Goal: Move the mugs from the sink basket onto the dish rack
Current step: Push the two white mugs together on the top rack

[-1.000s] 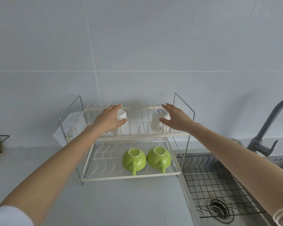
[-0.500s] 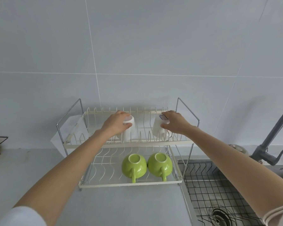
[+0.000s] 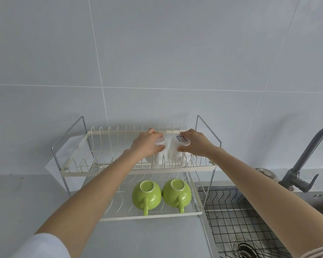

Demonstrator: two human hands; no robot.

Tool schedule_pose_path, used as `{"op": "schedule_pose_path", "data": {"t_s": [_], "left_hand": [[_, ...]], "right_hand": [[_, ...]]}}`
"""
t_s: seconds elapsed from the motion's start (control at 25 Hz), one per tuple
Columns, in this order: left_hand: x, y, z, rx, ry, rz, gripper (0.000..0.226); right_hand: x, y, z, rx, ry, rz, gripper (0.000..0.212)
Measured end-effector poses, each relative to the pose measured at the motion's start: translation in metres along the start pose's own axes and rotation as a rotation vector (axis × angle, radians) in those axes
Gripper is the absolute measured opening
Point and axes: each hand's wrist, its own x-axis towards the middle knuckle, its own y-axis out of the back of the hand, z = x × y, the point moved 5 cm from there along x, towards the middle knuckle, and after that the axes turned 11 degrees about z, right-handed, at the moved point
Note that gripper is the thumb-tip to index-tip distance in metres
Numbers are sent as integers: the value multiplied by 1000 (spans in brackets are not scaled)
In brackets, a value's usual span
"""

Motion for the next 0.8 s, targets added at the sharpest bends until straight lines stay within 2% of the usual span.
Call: {"op": "schedule_pose_path", "data": {"t_s": [0.28,0.52,0.8], "left_hand": [[1,-1,-3,-26,6,18,51],[3,-2,-3,-40,2,-13,53],[3,1,-13,-96,20,-89,62]], "right_hand": [[1,2,-1,-29,22,11,61],[2,7,0,-9,37,-45,75],[4,6,3,53,-28,-76,69]]}}
